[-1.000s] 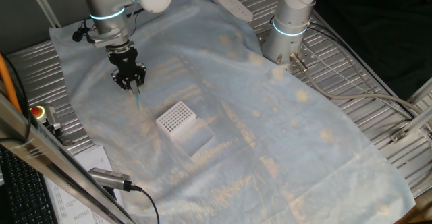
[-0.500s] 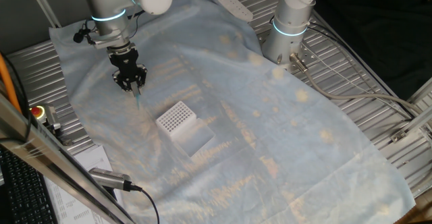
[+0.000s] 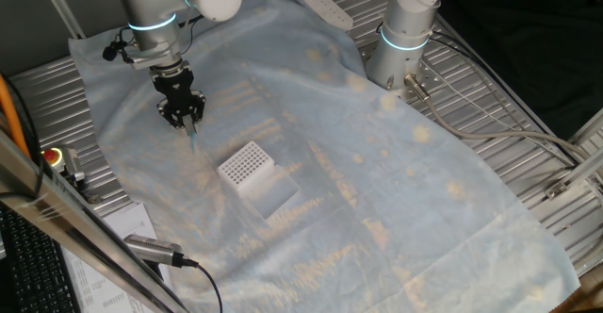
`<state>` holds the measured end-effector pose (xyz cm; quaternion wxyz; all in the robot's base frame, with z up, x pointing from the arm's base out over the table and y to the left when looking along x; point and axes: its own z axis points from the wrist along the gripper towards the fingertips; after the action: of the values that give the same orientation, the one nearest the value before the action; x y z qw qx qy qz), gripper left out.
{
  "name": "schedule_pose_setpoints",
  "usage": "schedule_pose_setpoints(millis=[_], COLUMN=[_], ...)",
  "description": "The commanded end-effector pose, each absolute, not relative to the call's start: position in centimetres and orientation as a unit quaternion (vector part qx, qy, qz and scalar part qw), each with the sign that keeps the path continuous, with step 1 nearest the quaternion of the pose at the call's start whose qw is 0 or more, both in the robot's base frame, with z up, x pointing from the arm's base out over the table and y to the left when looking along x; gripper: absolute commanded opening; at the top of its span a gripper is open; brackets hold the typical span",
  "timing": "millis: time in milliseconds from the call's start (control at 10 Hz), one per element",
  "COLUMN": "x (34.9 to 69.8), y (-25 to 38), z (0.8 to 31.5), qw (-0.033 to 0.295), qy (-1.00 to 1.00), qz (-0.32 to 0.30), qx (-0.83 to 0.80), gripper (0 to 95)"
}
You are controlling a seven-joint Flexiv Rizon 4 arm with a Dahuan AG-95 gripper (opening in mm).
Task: Insert a medium pipette tip into the holder for medium pipette tips
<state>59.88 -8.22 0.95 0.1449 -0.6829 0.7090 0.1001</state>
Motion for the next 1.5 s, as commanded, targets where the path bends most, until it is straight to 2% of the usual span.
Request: schedule_pose_setpoints(millis=[100,1300,1400,1500], x=[59.73,59.59,59.59,59.59], y=[-8.34,-8.41,-8.41,-8.4], z=[0.94,0.6,0.61,0.63], qw=[0.145,0.155,0.155,0.155], qy=[0.709,0.715,0.714,0.714], qz=[0.099,0.098,0.097,0.098], qx=[-0.683,-0.675,-0.675,-0.675], gripper=[19.0,19.0,0.0,0.0])
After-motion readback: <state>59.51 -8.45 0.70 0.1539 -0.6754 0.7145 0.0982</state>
